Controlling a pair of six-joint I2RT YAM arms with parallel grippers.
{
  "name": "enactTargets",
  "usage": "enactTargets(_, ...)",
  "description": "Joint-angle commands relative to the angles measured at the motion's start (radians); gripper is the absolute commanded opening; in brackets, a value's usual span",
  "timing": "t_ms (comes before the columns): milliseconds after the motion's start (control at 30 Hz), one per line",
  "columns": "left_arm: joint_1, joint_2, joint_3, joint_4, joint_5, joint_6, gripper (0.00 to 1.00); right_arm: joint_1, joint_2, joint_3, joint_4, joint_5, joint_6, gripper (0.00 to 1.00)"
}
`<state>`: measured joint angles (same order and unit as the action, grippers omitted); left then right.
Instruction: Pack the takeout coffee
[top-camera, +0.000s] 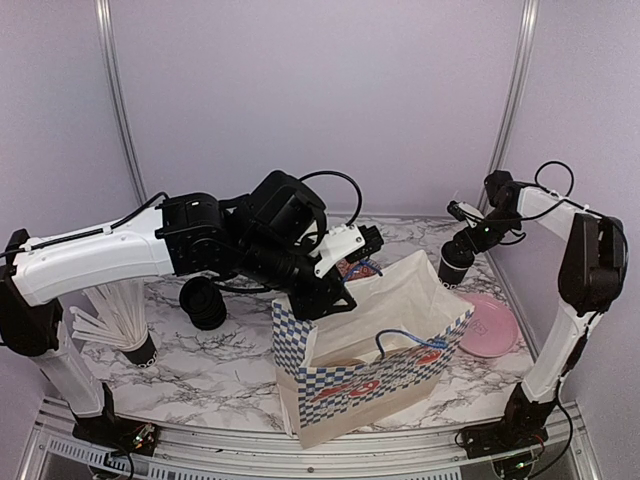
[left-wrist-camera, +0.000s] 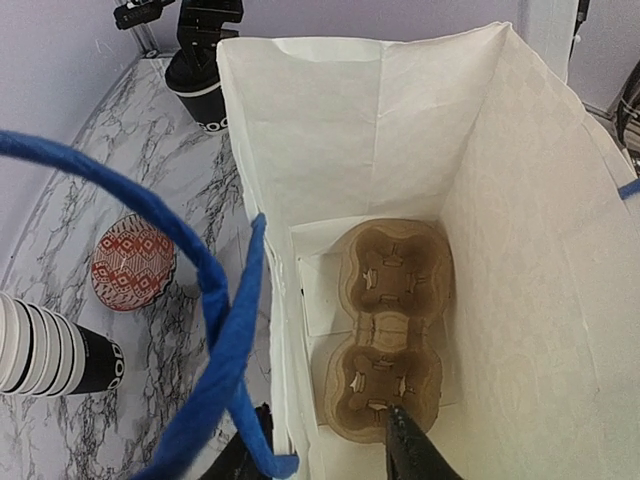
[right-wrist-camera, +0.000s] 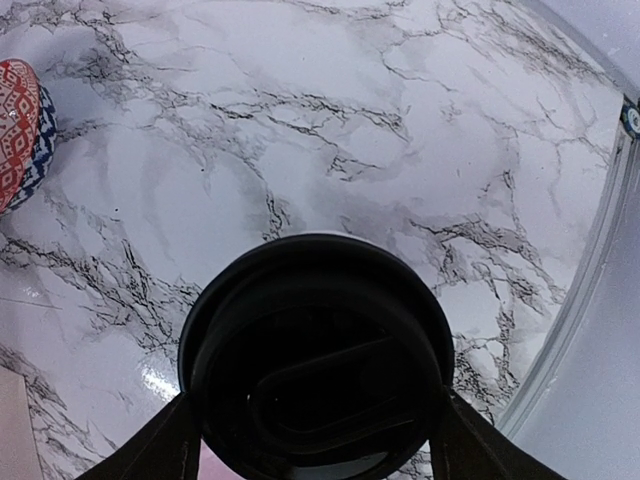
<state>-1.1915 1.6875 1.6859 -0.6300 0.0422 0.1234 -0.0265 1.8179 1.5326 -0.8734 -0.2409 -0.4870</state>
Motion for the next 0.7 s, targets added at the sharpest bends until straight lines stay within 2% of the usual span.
enactTargets(0, 0.006, -0.032, -0.015, 0.013, -0.031, 0.005, 0.40, 0.007, 0.011, -0.006, -0.024, 0.015, -0.009, 0.75)
enactTargets(67, 0.007, -0.034, -0.016, 0.011, -0.034, 0.002, 0.41, 0.012, 0.012, -0.009, -0.035, 0.017, -0.013, 0.74)
enactTargets(200, 0.021, -0.032, -0.006, -0.020, -0.036, 0.003, 0.41, 0.023, -0.010, -0.021, -0.056, 0.012, -0.012, 0.64)
enactTargets(333, 0.046, -0.038, -0.002, -0.040, -0.037, 0.011, 0.40, 0.064, -0.074, -0.054, -0.051, -0.011, 0.004, 0.60)
enactTargets(667, 0.131, -0.013, 0.046, -0.046, 0.002, 0.049, 0.16, 0.176, -0.233, -0.136, -0.029, -0.072, 0.060, 0.55)
